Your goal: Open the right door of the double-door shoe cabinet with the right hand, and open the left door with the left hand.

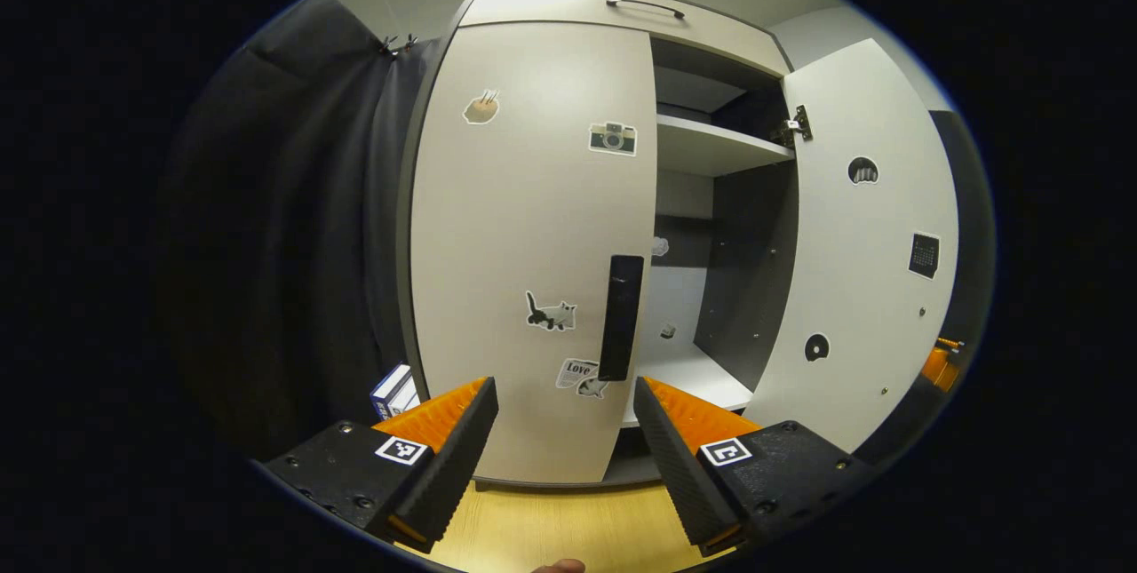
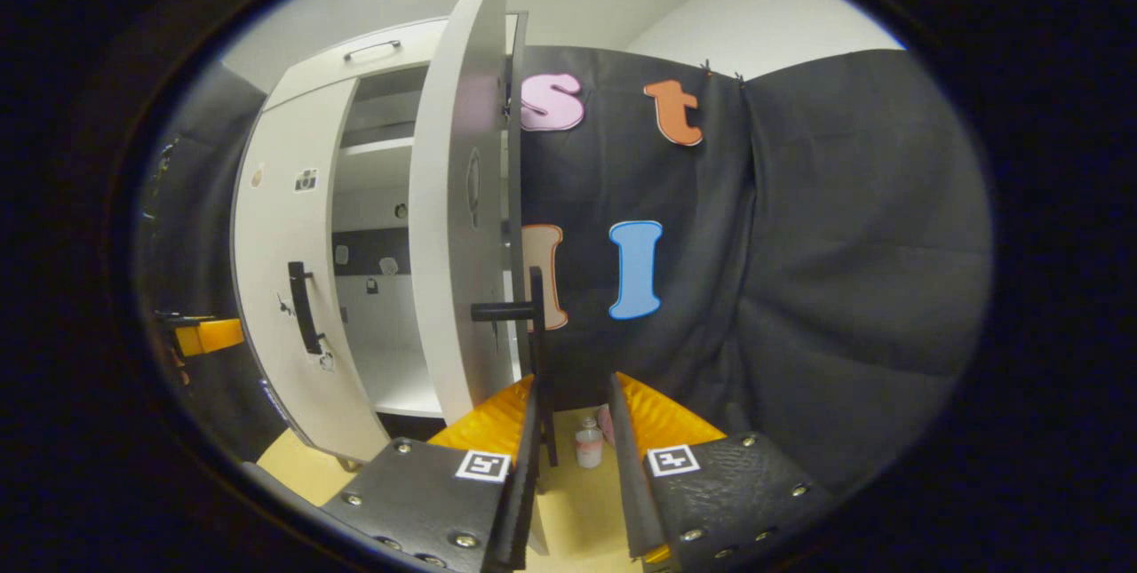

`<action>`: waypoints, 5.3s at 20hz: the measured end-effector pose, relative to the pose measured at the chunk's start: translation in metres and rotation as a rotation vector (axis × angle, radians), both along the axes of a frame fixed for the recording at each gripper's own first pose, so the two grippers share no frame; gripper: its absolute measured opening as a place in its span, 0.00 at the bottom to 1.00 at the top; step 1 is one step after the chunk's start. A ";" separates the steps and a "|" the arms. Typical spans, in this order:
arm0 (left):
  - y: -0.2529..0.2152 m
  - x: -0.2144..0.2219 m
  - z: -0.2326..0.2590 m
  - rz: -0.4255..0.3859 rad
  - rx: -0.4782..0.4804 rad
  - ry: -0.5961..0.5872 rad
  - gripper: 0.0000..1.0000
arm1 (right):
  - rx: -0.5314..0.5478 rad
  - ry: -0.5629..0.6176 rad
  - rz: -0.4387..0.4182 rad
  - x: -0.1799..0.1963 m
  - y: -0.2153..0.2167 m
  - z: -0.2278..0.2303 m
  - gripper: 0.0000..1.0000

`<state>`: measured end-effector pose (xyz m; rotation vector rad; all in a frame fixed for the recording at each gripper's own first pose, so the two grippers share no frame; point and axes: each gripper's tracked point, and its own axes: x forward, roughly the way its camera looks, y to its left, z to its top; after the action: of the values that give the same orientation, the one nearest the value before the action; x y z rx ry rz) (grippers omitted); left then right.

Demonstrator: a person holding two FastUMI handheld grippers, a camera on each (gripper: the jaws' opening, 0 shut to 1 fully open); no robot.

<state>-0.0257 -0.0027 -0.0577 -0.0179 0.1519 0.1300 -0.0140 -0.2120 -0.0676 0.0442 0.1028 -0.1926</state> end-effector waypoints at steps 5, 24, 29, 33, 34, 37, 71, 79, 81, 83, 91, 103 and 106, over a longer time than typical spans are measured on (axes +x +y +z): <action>-0.003 0.016 -0.005 -0.007 0.001 0.009 0.96 | 0.000 0.011 0.014 0.000 -0.009 0.000 0.45; -0.023 0.128 0.000 0.012 0.052 -0.016 0.96 | 0.003 0.030 0.071 0.003 -0.022 0.001 0.68; -0.017 0.141 -0.005 0.033 0.062 -0.011 0.95 | 0.028 0.022 0.077 0.005 -0.022 -0.001 0.69; -0.011 0.144 -0.006 0.058 0.069 -0.016 0.87 | 0.031 0.022 0.081 0.005 -0.022 -0.001 0.67; -0.010 0.144 -0.005 0.062 0.072 -0.021 0.86 | 0.029 0.022 0.082 0.005 -0.022 0.000 0.69; -0.007 0.144 -0.005 0.073 0.069 -0.030 0.75 | 0.032 0.024 0.084 0.006 -0.021 -0.001 0.69; -0.016 0.138 -0.005 0.018 0.098 -0.025 0.24 | 0.102 0.009 0.094 0.007 -0.022 -0.005 0.74; -0.017 0.125 -0.005 -0.044 0.088 -0.038 0.24 | 0.090 0.022 0.089 0.007 -0.023 -0.005 0.74; -0.016 0.123 -0.004 -0.057 0.081 -0.044 0.24 | 0.079 0.029 0.080 0.007 -0.027 -0.006 0.76; -0.016 0.120 -0.004 -0.069 0.084 -0.046 0.24 | 0.079 0.029 0.080 0.006 -0.027 -0.005 0.75; -0.014 0.111 -0.003 -0.140 0.065 -0.053 0.24 | 0.073 0.032 0.077 0.006 -0.027 -0.004 0.78; -0.006 0.086 -0.001 -0.207 0.048 -0.070 0.24 | 0.072 0.034 0.035 0.003 -0.028 -0.005 0.78; -0.004 0.081 -0.002 -0.224 0.043 -0.068 0.23 | 0.083 0.025 0.026 0.003 -0.029 -0.005 0.79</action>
<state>0.0550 -0.0068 -0.0598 0.0380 0.0822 -0.0913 -0.0115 -0.2409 -0.0727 0.1235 0.1359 -0.1632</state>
